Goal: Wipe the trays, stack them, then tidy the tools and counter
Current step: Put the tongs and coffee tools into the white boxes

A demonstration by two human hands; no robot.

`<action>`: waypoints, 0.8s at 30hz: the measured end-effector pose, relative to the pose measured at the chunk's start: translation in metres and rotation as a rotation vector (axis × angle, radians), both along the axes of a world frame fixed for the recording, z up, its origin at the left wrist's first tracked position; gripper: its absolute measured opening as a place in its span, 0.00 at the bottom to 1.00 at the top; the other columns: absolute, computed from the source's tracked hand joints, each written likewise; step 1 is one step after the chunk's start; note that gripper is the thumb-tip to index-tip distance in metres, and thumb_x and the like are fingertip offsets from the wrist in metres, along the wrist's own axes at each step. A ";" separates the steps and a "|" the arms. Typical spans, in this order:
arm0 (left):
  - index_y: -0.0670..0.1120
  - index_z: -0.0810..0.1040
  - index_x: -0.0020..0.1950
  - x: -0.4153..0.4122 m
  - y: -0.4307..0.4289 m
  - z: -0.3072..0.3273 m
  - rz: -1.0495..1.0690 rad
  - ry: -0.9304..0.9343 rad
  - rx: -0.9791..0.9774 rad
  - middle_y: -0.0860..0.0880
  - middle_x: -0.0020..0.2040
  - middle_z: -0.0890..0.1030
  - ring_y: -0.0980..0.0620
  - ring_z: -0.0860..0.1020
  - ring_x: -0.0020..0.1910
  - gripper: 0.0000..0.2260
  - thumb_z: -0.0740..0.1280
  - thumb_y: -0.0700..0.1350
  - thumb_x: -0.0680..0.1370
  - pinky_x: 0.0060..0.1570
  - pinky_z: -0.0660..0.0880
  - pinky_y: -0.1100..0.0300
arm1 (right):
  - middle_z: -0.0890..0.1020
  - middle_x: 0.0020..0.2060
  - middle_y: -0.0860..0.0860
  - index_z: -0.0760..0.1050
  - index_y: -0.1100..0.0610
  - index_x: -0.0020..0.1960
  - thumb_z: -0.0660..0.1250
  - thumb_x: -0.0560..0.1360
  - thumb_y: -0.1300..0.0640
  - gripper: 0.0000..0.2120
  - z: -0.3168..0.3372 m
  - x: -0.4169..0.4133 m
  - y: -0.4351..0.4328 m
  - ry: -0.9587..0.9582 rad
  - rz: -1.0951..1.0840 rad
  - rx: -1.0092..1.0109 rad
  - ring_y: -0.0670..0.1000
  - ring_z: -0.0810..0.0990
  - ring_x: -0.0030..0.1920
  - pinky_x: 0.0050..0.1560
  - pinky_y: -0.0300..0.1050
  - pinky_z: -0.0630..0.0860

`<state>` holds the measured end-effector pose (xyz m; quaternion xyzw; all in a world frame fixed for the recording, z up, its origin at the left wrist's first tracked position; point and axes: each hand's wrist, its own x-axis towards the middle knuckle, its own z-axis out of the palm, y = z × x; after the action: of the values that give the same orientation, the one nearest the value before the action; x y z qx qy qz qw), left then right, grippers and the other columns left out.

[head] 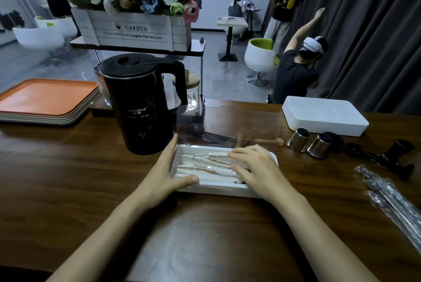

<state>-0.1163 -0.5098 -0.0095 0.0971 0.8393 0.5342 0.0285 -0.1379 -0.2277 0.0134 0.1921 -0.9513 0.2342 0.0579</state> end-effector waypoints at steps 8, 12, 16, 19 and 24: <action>0.62 0.44 0.83 -0.001 0.008 -0.002 0.017 0.014 -0.036 0.67 0.81 0.51 0.72 0.52 0.77 0.52 0.77 0.62 0.71 0.76 0.53 0.63 | 0.77 0.59 0.41 0.80 0.46 0.65 0.61 0.83 0.49 0.14 0.000 0.011 0.015 0.037 -0.029 0.064 0.45 0.71 0.60 0.64 0.49 0.72; 0.65 0.45 0.81 0.000 0.010 -0.006 0.023 0.002 -0.011 0.70 0.79 0.52 0.75 0.52 0.75 0.51 0.76 0.64 0.70 0.75 0.54 0.63 | 0.79 0.64 0.39 0.79 0.45 0.67 0.60 0.82 0.44 0.17 0.007 0.013 0.020 0.027 -0.038 0.112 0.46 0.70 0.61 0.65 0.47 0.70; 0.67 0.45 0.81 0.001 0.011 -0.002 0.023 0.003 -0.039 0.68 0.79 0.52 0.69 0.52 0.77 0.49 0.76 0.64 0.71 0.74 0.55 0.63 | 0.74 0.68 0.38 0.79 0.43 0.65 0.66 0.77 0.38 0.19 0.008 0.013 0.034 -0.088 0.021 0.102 0.43 0.70 0.66 0.66 0.47 0.72; 0.64 0.45 0.82 0.003 0.014 0.001 0.036 -0.004 -0.042 0.67 0.79 0.51 0.70 0.51 0.76 0.49 0.75 0.60 0.72 0.72 0.54 0.66 | 0.75 0.65 0.37 0.81 0.42 0.56 0.68 0.76 0.38 0.13 0.012 0.011 0.038 -0.116 0.059 0.094 0.44 0.73 0.65 0.70 0.50 0.69; 0.64 0.45 0.82 0.003 0.013 0.000 0.031 0.000 -0.042 0.67 0.79 0.53 0.80 0.51 0.71 0.48 0.76 0.58 0.73 0.70 0.54 0.71 | 0.80 0.58 0.38 0.83 0.41 0.51 0.58 0.81 0.38 0.16 0.009 0.010 0.039 -0.113 0.163 0.118 0.42 0.73 0.63 0.78 0.49 0.56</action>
<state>-0.1137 -0.4967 -0.0096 0.0834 0.8517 0.5169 0.0224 -0.1284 -0.1891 0.0225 0.2584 -0.9464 0.1921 -0.0266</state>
